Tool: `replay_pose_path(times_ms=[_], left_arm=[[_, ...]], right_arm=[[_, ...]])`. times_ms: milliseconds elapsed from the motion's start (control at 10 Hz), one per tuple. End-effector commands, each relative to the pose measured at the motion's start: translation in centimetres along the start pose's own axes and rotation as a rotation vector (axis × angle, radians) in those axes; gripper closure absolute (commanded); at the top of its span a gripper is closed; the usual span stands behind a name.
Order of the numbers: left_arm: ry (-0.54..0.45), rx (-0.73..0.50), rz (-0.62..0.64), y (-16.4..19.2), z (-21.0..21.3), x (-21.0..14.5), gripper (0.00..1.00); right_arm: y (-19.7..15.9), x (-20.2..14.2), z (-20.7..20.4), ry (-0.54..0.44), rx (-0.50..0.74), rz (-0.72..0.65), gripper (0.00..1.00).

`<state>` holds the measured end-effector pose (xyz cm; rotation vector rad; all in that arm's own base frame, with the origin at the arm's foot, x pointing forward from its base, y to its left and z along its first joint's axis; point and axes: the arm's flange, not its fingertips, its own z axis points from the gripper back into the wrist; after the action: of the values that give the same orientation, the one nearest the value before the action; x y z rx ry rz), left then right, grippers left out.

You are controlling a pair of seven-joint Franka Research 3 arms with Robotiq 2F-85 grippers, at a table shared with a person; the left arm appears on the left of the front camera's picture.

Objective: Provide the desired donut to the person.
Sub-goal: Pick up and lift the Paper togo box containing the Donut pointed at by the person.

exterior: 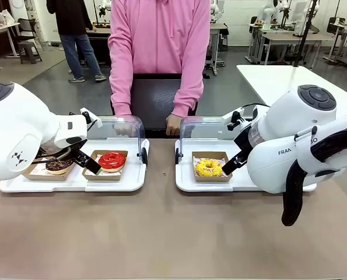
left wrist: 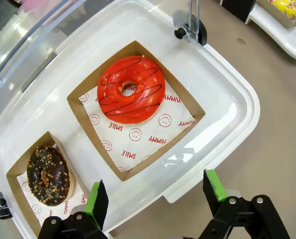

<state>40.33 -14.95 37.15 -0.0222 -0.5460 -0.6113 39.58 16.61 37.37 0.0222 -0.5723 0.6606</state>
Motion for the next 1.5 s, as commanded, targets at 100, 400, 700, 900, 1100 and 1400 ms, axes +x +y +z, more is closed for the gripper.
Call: replay_pose_path(times_ms=[100, 400, 700, 900, 1100, 1400], left_arm=[[0.0, 0.0, 0.0, 0.0, 0.0, 0.0, 0.0], [0.0, 0.0, 0.0, 0.0, 0.0, 0.0, 0.0], [0.0, 0.0, 0.0, 0.0, 0.0, 0.0, 0.0], [0.0, 0.0, 0.0, 0.0, 0.0, 0.0, 0.0], [-0.016, -0.03, -0.025, 0.1, 1.3, -0.3, 0.0], [-0.025, -0.148, -0.061, 4.7, 6.5, -3.0, 0.0]], right_arm=[[0.0, 0.0, 0.0, 0.0, 0.001, 0.0, 0.0], [0.0, 0.0, 0.0, 0.0, 0.001, 0.0, 0.0], [0.0, 0.0, 0.0, 0.0, 0.001, 0.0, 0.0], [0.0, 0.0, 0.0, 0.0, 0.001, 0.0, 0.0], [-0.7, 0.0, 1.6, -0.023, 0.006, 0.049, 0.0], [-8.5, -2.2, 9.7, -0.049, 0.19, 0.181, 0.0]])
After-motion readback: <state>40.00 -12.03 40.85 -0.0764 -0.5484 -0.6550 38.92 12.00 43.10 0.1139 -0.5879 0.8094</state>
